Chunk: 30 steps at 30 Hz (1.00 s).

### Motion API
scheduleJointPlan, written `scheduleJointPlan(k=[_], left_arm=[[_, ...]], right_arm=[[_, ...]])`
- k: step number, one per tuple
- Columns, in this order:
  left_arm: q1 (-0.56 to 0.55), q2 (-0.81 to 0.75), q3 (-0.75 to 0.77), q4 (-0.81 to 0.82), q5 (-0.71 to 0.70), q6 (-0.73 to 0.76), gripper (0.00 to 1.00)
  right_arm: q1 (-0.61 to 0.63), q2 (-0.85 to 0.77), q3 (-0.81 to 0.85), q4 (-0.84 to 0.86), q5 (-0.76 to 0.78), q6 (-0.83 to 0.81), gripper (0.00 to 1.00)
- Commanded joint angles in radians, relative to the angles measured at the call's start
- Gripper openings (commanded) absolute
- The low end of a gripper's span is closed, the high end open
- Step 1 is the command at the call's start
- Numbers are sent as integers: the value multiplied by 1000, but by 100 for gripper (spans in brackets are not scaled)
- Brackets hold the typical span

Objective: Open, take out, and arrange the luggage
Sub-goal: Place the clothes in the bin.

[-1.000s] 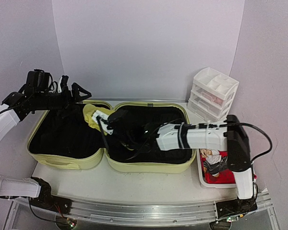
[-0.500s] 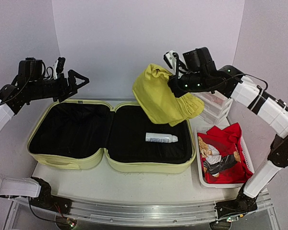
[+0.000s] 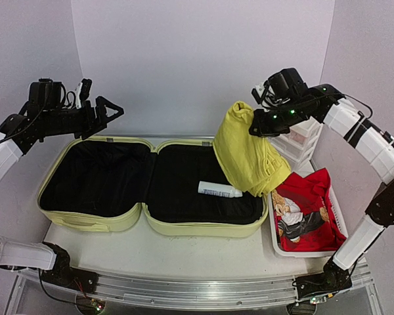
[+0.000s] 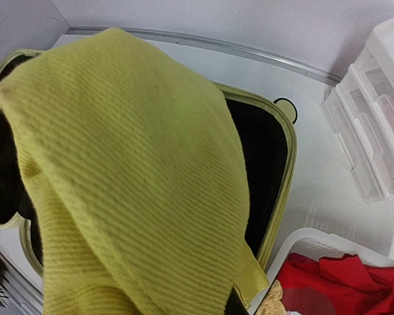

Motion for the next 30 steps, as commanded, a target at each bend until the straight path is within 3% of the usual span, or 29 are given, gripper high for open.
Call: scheduleJointPlan(k=[1, 8, 19, 30], left_arm=[[2, -3, 24, 39, 8, 13, 100], [1, 25, 8, 60, 42, 2, 100], [2, 6, -54, 69, 88, 6, 100], [0, -22, -96, 79, 121, 4, 100]], right_arm=[[-59, -105, 77, 104, -83, 164, 0], [-68, -106, 181, 130, -17, 394, 0], [-68, -303, 13, 133, -291, 614, 0], [-84, -521, -282, -312, 15, 571, 0]])
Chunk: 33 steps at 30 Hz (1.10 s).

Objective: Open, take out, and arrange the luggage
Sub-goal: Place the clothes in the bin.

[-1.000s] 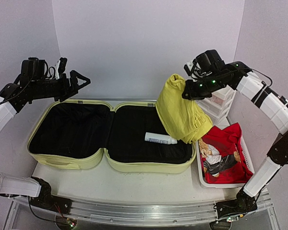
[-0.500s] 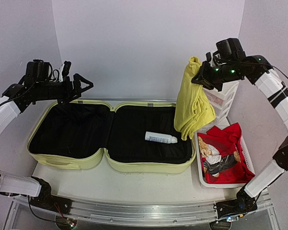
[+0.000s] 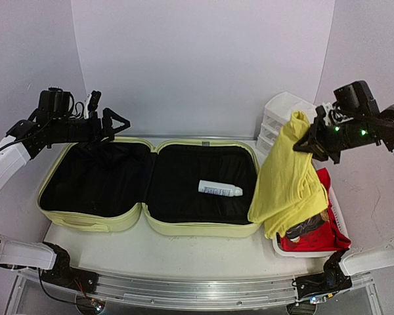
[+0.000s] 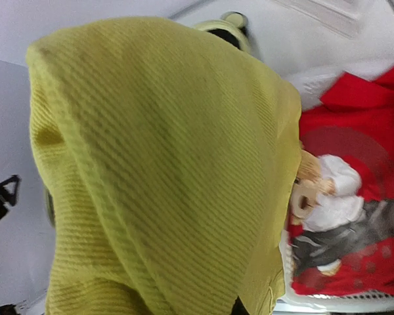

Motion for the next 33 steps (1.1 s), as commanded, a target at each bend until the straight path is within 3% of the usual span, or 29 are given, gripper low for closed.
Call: scheduleJointPlan(k=[1, 6, 13, 17, 21, 27, 30, 33], left_arm=[[0, -39, -8, 47, 27, 7, 100], [0, -35, -10, 50, 39, 7, 100], [0, -36, -21, 51, 41, 10, 100], [0, -33, -24, 51, 41, 12, 100], [0, -38, -23, 51, 35, 12, 100], [0, -42, -18, 51, 25, 14, 99], [0, -46, -18, 50, 20, 14, 100], [0, -46, -19, 51, 21, 12, 100]], right_arm=[[-11, -71, -99, -153, 215, -39, 0], [-15, -18, -149, -285, 441, -146, 0], [-33, 59, -230, -253, 637, -253, 0], [-34, 57, -162, -136, 407, -350, 0], [-34, 63, 16, -113, 138, -369, 0], [-34, 67, 144, 40, -360, -234, 0], [-34, 49, 117, 151, -425, -138, 0], [-34, 20, 69, 198, -339, -98, 0]])
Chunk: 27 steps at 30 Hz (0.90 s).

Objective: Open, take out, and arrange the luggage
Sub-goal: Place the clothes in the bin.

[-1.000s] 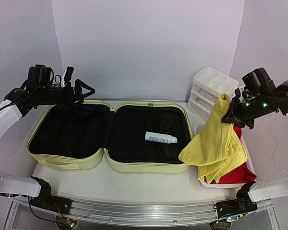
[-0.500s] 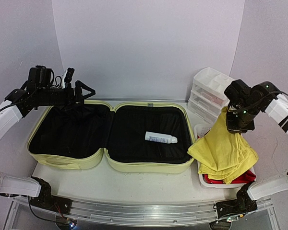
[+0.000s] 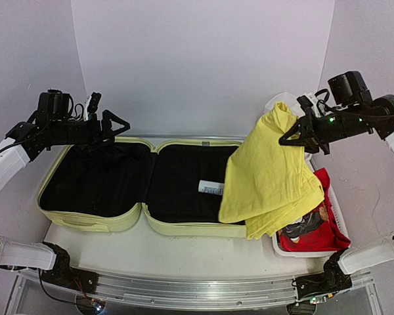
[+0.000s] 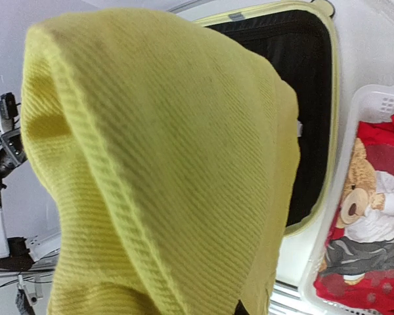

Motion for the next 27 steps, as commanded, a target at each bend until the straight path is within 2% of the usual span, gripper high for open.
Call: scheduleJointPlan(k=[1, 6, 10, 18, 27], left_arm=[[0, -29, 4, 47, 0, 12, 100], [0, -14, 7, 46, 1, 13, 99], [0, 0, 17, 47, 4, 18, 100], [0, 29, 29, 46, 6, 18, 100], [0, 45, 26, 47, 14, 14, 99]], right_arm=[[3, -62, -36, 218, -34, 110, 0], [-9, -18, -213, 135, 179, 35, 0], [-66, 14, -331, 86, 332, -47, 0], [-111, 25, -332, -139, 595, -185, 0], [-140, 40, -429, -175, 766, -216, 0]])
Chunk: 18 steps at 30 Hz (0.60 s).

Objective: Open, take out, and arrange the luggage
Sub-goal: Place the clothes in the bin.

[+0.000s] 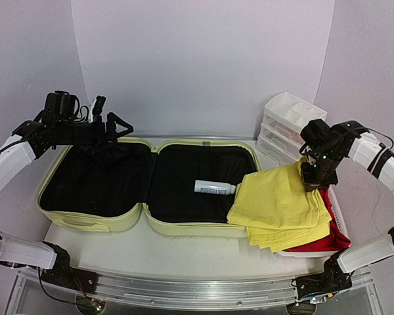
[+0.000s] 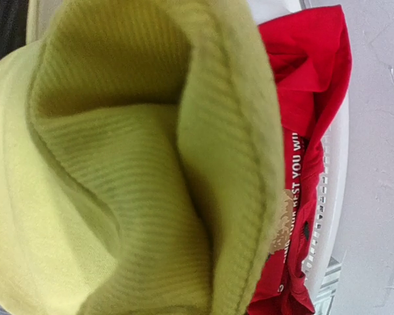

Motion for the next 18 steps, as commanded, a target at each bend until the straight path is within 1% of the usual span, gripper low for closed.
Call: scheduleJointPlan(k=[1, 7, 12, 18], left_arm=[[0, -3, 26, 47, 11, 14, 100], [0, -5, 25, 47, 6, 14, 99], [1, -6, 21, 47, 6, 11, 100], [0, -1, 18, 46, 6, 9, 100]], right_arm=[[-36, -8, 1, -82, 203, -40, 0], [-59, 34, 22, -95, 299, -59, 0], [-63, 71, 23, -75, 340, -97, 0], [-64, 133, 22, -65, 456, -117, 0]])
